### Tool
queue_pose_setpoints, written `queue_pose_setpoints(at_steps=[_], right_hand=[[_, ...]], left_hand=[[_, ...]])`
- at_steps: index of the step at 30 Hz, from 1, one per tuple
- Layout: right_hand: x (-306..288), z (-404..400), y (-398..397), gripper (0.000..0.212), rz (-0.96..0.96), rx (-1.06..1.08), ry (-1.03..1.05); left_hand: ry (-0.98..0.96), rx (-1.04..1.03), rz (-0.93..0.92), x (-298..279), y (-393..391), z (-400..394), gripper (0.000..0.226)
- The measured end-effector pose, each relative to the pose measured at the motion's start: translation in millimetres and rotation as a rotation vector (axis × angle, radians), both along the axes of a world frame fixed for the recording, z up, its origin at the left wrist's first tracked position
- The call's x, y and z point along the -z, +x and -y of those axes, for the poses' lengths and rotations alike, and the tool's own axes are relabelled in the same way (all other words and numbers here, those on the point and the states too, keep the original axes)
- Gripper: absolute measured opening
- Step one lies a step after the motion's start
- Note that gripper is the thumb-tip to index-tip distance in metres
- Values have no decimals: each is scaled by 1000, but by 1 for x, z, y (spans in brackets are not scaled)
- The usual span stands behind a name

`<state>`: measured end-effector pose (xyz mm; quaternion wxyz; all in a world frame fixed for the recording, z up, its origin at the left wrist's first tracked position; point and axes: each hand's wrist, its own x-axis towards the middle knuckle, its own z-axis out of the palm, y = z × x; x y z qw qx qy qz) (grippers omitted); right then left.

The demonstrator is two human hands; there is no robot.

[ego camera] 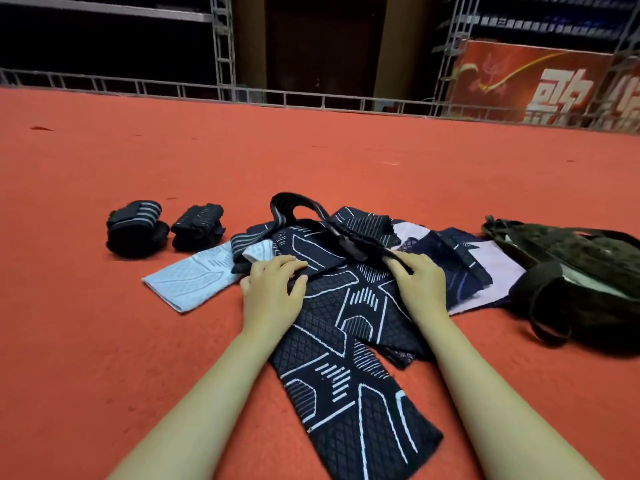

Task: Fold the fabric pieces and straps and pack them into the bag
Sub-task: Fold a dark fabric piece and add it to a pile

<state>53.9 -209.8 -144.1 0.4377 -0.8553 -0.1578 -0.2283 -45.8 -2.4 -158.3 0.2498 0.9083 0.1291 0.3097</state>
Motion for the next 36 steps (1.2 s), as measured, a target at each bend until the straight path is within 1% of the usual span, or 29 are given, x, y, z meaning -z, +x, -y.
queue_pose_setpoints(at_steps=[2,5,9,11,13,14,16,18,20,22,23,26,27,29,31,33,36], right_hand=[[-5,4,-8,18,30,-33,108],[-9,7,-20,16,102,-62,150],[-25,7,-31,17,147,-163,208],[-27,6,-35,17,133,-259,132],[-22,4,-38,18,103,-377,-18],[-18,2,-39,19,89,-436,-92],[-13,-1,-40,19,52,-525,-159],[-13,1,-40,19,-2,-564,-147],[-16,3,-39,20,-20,-560,-127],[-16,4,-38,28,30,-485,-109],[-16,4,-37,34,59,-415,-120],[-17,6,-33,58,108,-176,-255],[-18,8,-31,60,76,-131,-279],[-19,10,-31,46,-23,-144,-277],[-19,9,-33,27,-65,-261,-250],[-20,8,-35,11,-72,-375,-165],[-26,11,-37,24,-106,-446,-46]], left_hand=[[25,1,14,1,-1,1,26],[48,-19,73,2,-7,5,27],[11,-16,252,-9,-17,13,39],[-16,11,348,-16,-22,18,46],[-25,44,404,-23,-24,21,48],[2,69,408,-25,-25,22,48],[126,146,366,-25,-24,21,47],[277,216,262,-19,-20,15,45],[351,200,168,-11,-14,10,41],[353,151,136,-7,-10,5,37],[350,137,131,-6,-8,4,37],[320,149,119,-6,-5,1,39],[296,158,119,-6,-5,1,40],[256,176,129,-7,-7,3,41],[222,190,140,-7,-9,4,43],[192,192,130,-6,-10,3,45],[158,180,120,-4,-11,2,44]])
